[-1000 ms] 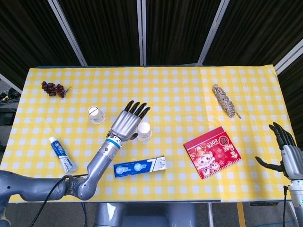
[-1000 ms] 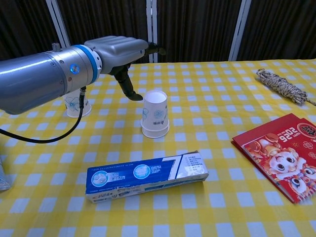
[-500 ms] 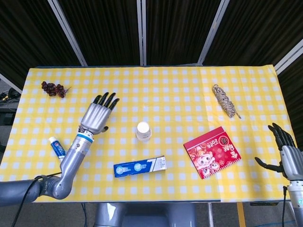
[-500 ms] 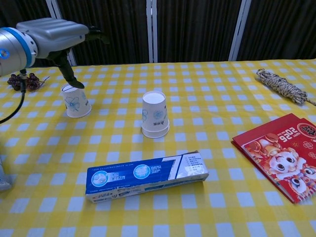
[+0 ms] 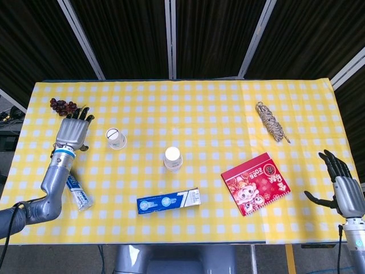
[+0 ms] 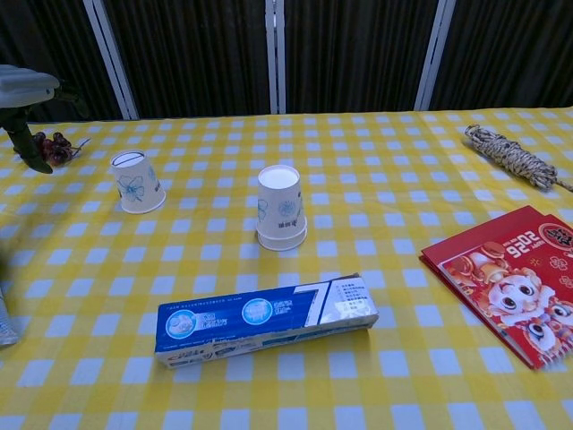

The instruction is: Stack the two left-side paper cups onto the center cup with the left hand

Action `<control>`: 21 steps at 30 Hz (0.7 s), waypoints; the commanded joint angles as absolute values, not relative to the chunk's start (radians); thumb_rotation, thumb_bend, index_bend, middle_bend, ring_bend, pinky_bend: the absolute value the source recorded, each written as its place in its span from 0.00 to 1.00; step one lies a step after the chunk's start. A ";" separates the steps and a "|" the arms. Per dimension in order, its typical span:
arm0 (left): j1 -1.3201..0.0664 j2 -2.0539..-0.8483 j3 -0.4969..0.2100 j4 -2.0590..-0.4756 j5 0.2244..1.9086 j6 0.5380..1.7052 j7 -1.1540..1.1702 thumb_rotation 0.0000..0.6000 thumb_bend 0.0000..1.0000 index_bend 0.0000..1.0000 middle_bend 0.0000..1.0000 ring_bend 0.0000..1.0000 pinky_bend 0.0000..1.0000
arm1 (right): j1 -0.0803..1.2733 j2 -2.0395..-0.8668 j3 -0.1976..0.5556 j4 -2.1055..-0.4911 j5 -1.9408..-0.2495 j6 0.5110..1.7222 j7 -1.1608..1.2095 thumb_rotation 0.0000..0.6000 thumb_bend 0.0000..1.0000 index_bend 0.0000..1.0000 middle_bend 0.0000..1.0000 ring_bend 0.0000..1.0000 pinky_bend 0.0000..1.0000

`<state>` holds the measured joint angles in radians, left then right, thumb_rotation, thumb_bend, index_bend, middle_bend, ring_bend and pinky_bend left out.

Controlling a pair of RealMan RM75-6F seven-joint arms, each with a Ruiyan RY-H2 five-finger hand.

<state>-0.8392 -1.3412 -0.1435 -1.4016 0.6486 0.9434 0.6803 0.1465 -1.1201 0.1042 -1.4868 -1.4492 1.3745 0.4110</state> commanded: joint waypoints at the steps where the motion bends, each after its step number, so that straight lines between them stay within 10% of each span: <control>1: -0.849 -1.377 -0.138 -1.341 0.637 0.911 0.665 1.00 0.09 0.20 0.00 0.05 0.20 | 0.147 -1.120 0.105 -1.485 -1.447 1.373 0.414 1.00 0.08 0.00 0.00 0.00 0.00; 21: -0.899 -1.535 -0.159 -1.179 0.713 0.848 0.592 1.00 0.15 0.28 0.02 0.09 0.24 | 0.147 -1.119 0.106 -1.476 -1.444 1.367 0.434 1.00 0.08 0.00 0.00 0.00 0.00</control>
